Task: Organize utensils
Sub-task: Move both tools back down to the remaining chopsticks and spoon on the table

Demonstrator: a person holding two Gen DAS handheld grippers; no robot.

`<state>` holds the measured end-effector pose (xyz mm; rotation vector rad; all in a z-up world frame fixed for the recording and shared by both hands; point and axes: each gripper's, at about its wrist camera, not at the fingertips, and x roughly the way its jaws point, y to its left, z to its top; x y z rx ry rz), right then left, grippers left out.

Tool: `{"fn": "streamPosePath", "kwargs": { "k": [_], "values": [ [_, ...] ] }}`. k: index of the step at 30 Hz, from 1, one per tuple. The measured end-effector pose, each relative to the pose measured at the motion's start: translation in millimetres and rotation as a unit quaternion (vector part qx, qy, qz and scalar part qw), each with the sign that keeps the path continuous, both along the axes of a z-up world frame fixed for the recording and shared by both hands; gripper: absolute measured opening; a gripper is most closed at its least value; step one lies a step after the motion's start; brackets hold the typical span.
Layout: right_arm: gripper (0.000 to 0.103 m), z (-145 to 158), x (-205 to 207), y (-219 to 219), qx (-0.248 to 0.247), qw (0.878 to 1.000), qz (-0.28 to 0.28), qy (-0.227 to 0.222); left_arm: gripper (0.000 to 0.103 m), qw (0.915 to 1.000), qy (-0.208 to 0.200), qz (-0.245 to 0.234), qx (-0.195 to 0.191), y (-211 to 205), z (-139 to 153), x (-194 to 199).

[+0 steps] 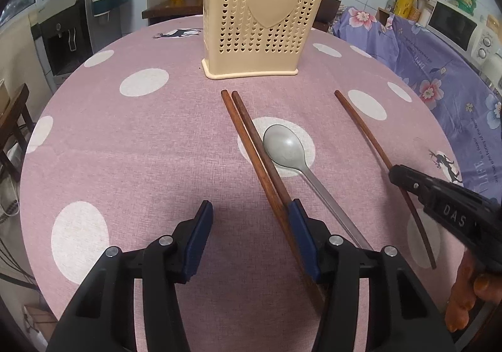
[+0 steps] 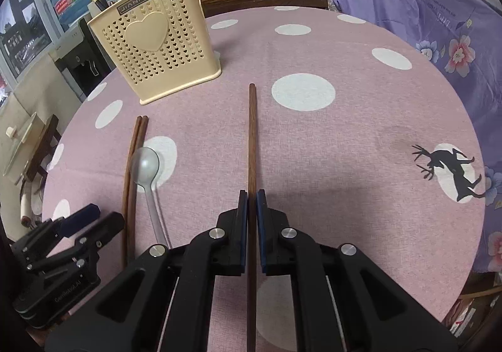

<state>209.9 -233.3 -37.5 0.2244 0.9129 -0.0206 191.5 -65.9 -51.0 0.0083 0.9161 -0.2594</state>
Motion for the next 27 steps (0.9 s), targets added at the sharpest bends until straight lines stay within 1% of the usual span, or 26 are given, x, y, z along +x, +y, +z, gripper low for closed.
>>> {"fn": "streamPosePath", "kwargs": {
  "k": [1,2,7,9,12,15,17,19,20,24,26,27],
  "values": [
    [0.007,-1,-1,1,-0.002,1.0,0.001,-0.002,0.047,0.9999,-0.003,0.003,0.011,-3,0,0],
    [0.007,-1,-1,2,-0.006,1.0,0.002,-0.004,0.046,0.9998,-0.008,0.003,0.019,-5,-1,0],
    [0.007,-3,-6,2,-0.022,1.0,-0.002,-0.01,0.046,0.9992,-0.014,0.002,0.036,-5,0,-1],
    [0.007,-5,-8,-1,-0.021,1.0,-0.002,-0.009,0.046,0.999,-0.015,0.009,0.04,1,1,-1],
    [0.007,-6,-12,-6,-0.011,1.0,0.002,-0.015,0.046,0.9995,-0.004,0.023,0.02,20,3,0],
    [0.007,-7,-14,-7,-0.007,1.0,0.012,-0.022,0.046,0.9991,-0.003,0.043,0.001,37,6,0],
    [0.013,-7,-13,-7,-0.007,0.999,0.019,-0.027,0.046,0.9986,-0.001,0.05,-0.015,43,8,1],
    [0.03,-6,-11,-8,-0.002,0.999,0.032,-0.029,0.046,0.9984,0.002,0.053,-0.019,45,9,4],
    [0.032,-5,-11,-9,0.0,0.999,0.035,-0.032,0.046,0.9983,0.004,0.053,-0.023,45,8,6],
    [0.033,3,-2,-16,-0.013,0.999,0.039,-0.035,0.047,0.997,0.019,0.058,-0.047,49,6,22],
    [0.033,7,7,-20,-0.016,0.998,0.042,-0.034,0.047,0.9967,0.024,0.059,-0.051,50,5,32],
    [0.033,8,11,-21,-0.018,0.998,0.046,-0.032,0.047,0.9969,0.023,0.058,-0.047,49,5,35]
  ]
}}
